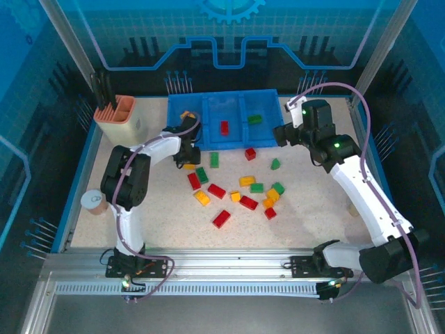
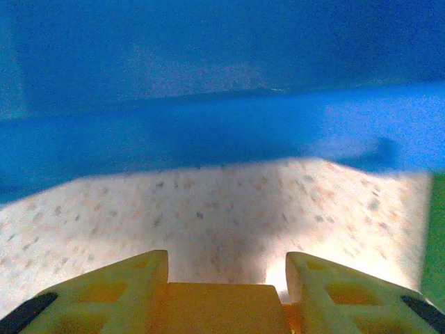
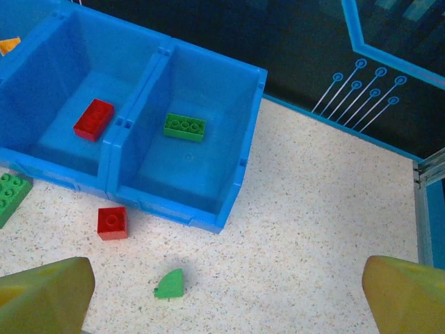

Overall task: Sort the legos into containers by color
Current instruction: Place the lego in the container.

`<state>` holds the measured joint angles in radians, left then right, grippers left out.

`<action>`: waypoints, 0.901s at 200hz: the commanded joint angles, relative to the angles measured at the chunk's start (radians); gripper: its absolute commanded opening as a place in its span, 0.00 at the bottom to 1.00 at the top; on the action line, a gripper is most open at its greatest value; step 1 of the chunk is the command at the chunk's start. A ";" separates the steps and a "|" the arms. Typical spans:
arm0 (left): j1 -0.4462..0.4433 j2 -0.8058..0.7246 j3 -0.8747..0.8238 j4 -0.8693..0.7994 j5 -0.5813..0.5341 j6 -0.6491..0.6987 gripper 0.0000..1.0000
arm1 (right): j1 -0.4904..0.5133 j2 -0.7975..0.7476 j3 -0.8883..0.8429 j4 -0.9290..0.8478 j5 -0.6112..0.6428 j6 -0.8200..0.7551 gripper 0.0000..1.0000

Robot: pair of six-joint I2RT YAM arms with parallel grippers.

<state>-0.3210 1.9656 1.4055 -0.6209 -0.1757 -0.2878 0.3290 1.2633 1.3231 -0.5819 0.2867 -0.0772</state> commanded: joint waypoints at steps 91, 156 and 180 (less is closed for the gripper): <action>0.080 0.227 0.644 -0.186 -0.130 0.134 0.31 | -0.027 -0.040 -0.159 0.064 -0.110 0.101 1.00; 0.115 0.443 0.848 -0.211 -0.109 0.114 0.33 | -0.027 -0.030 -0.229 0.096 -0.173 0.163 1.00; 0.115 0.455 0.832 -0.199 -0.097 0.106 0.34 | -0.028 0.001 -0.250 0.106 -0.195 0.181 1.00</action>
<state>-0.2066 2.4203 2.2036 -0.8040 -0.2810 -0.1776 0.3126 1.2358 1.1004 -0.5014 0.1368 0.0635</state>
